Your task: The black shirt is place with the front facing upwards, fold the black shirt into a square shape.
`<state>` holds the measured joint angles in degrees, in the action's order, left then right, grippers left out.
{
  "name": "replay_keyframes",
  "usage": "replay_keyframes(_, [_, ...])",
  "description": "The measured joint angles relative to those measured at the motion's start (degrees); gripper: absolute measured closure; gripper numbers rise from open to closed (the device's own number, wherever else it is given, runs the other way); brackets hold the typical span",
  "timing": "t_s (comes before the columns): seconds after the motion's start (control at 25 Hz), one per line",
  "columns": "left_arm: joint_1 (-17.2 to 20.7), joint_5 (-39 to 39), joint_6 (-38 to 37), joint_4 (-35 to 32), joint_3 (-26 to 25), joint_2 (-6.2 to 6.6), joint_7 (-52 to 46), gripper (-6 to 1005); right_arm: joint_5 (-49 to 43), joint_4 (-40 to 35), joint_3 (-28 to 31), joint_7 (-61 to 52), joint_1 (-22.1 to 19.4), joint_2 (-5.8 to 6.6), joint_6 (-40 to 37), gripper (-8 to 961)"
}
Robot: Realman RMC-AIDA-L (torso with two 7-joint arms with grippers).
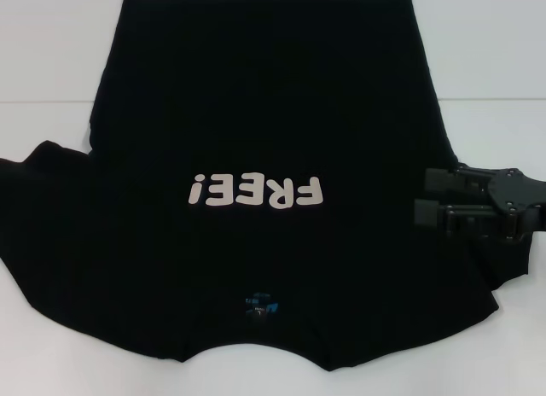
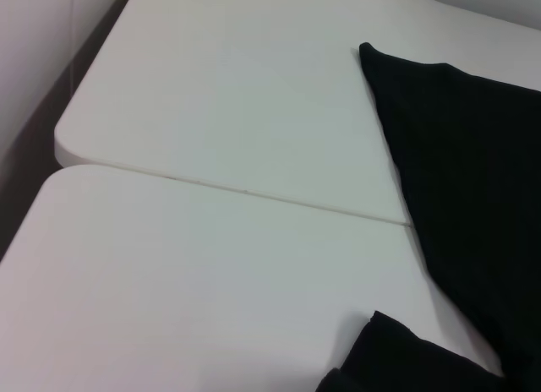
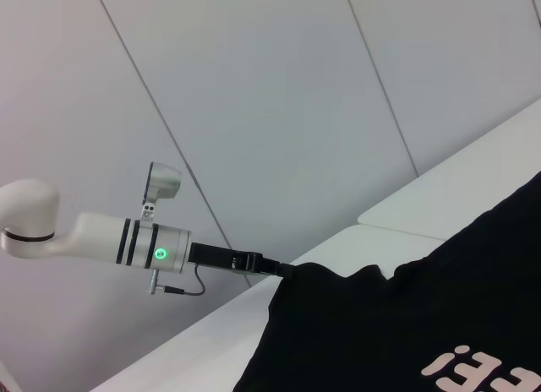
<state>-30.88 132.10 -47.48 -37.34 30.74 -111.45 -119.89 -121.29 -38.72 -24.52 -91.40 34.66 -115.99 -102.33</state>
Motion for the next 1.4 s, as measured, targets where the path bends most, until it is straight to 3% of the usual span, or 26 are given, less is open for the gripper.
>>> replay_keyframes(0.2, [0.42, -0.3, -2.35, -1.33, -0.19, -0.43, -0.48, 911, 0.03, -0.03, 0.0, 0.0, 0.03, 0.0, 0.02, 76])
replay_keyframes(0.44, [0.26, -2.16, -14.86, -5.07, -0.4, -1.79, -0.23, 900, 0.07, 0.19, -0.07, 0.0, 0.1, 0.0, 0.0, 78])
replay_keyframes(0.76, [-0.82, -3.48, -20.01, -12.57, 2.48, -8.39, -0.01, 885, 0.1, 0.23, -0.44, 0.35, -0.01, 0.0, -0.11, 81])
replay_keyframes(0.96, [-2.13, -4.93, -22.51, -12.22, 5.11, -10.21, 0.94, 876, 0.1, 0.23, -0.19, 0.28, -0.12, 0.0, -0.05, 83])
replay_keyframes(1.16, [-2.41, -12.27, -31.74, -11.06, 5.02, -10.89, 6.75, 866, 1.34, 0.24, 0.89, -1.42, -0.39, 0.89, 0.09, 85])
replay_keyframes(1.32, [-2.21, -22.11, -44.28, -7.33, 4.8, -9.78, 16.58, 859, 1.52, -0.21, 2.37, -5.01, -0.54, 2.13, 1.67, 87])
replay_keyframes(1.4, [-2.11, -25.12, -47.88, -5.07, 4.77, -9.32, 21.43, 772, 1.14, -0.38, 2.36, -8.6, -0.54, 3.01, 3.23, 87])
